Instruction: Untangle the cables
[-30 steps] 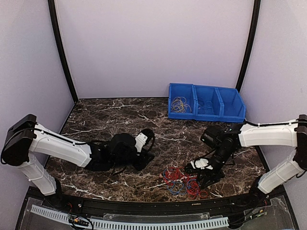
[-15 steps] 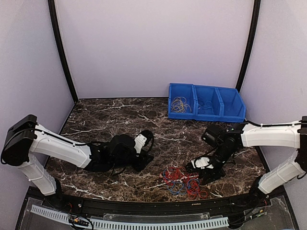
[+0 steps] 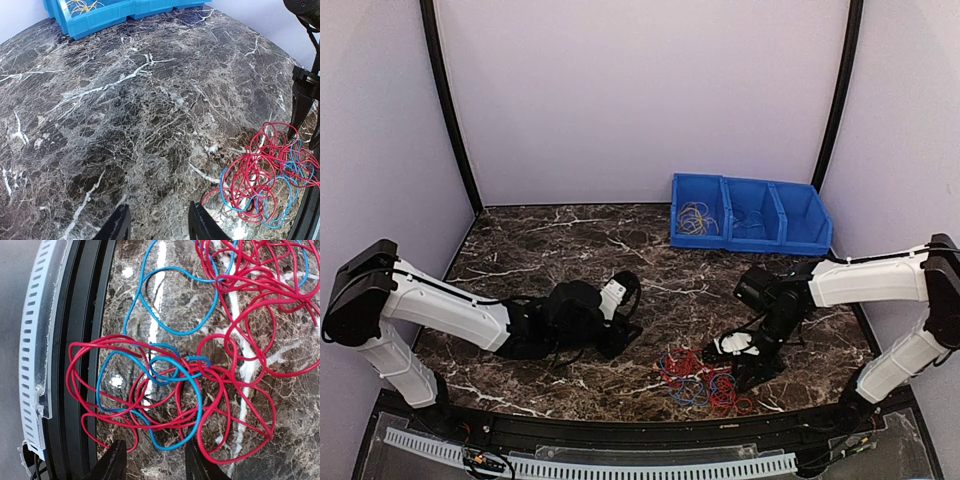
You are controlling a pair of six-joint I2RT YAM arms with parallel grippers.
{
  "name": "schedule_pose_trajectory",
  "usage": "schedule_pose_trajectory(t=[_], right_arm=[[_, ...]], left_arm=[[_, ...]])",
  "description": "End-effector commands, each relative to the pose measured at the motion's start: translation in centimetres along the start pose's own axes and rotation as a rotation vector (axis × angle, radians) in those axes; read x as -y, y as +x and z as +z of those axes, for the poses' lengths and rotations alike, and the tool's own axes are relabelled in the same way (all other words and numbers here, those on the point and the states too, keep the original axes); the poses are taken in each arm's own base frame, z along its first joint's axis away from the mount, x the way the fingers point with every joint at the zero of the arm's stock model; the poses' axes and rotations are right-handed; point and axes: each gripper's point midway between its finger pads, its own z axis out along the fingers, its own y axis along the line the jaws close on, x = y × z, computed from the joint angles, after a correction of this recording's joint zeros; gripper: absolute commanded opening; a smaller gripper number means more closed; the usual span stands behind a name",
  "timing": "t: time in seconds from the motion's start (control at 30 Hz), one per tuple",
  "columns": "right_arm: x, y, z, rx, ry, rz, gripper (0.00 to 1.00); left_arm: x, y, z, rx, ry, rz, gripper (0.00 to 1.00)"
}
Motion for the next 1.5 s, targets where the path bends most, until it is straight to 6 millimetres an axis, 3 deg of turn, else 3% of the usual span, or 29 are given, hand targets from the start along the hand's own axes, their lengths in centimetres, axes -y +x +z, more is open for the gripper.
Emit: schedule_pose_trajectory(t=[0.0, 0.1, 0.23, 0.33, 0.43, 0.53, 0.67, 0.9, 1.07, 1.17, 1.3, 1.43, 1.47], right_arm=[[0.2, -1.9, -0.3, 0.073, -0.021, 0.007, 0.42], [0.4, -2.6, -0.3, 0.096, -0.028, 0.015, 0.37], [0.5, -3.8, -0.4, 0.138, -0.044, 0.033, 0.12], [0.7, -5.0, -0.8, 0.175, -0.042, 0.044, 0.0], [0.7, -6.4, -1.9, 0.203, -0.037, 0.026, 0.0], [0.5, -8.8, -4.4, 0.258, -0.036, -0.007, 0.0], [0.6, -14.3, -9.0, 0.421, -0.036, -0.069, 0.0], [1.8, -19.7, -13.6, 0.519, -0.016, -0.151, 0.0], [2.1, -22.8, -16.8, 0.589, 0.01, -0.209, 0.0], [2.1, -23.9, -18.0, 0.622, 0.004, -0.217, 0.0], [1.3, -25.1, -19.6, 0.668, -0.033, -0.22, 0.0], [0.3, -25.7, -20.8, 0.701, -0.056, -0.231, 0.0], [0.1, -25.8, -21.1, 0.709, -0.061, -0.234, 0.0]], left_arm=[[0.3, 0.1, -0.4, 0.01, 0.014, -0.013, 0.42], [0.3, 0.1, -0.5, 0.015, 0.014, -0.015, 0.42], [0.4, 0.0, -0.5, 0.019, 0.017, -0.02, 0.42], [0.4, -0.1, -0.6, 0.023, 0.018, -0.019, 0.42], [0.4, -0.5, -0.9, 0.037, 0.015, -0.016, 0.42], [1.6, -1.9, -2.2, 0.109, 0.051, 0.022, 0.43], [5.3, -4.3, -5.2, 0.265, 0.105, 0.213, 0.49], [9.8, -9.2, -9.6, 0.401, 0.149, 0.362, 0.54], [8.3, -11.2, -10.3, 0.512, 0.038, 0.33, 0.57], [8.3, -11.8, -10.1, 0.586, 0.016, 0.332, 0.58], [9.3, -11.9, -7.4, 0.615, -0.022, 0.395, 0.55], [8.9, -11.2, -5.0, 0.649, -0.093, 0.398, 0.37], [8.8, -10.3, -3.9, 0.629, -0.105, 0.413, 0.3]])
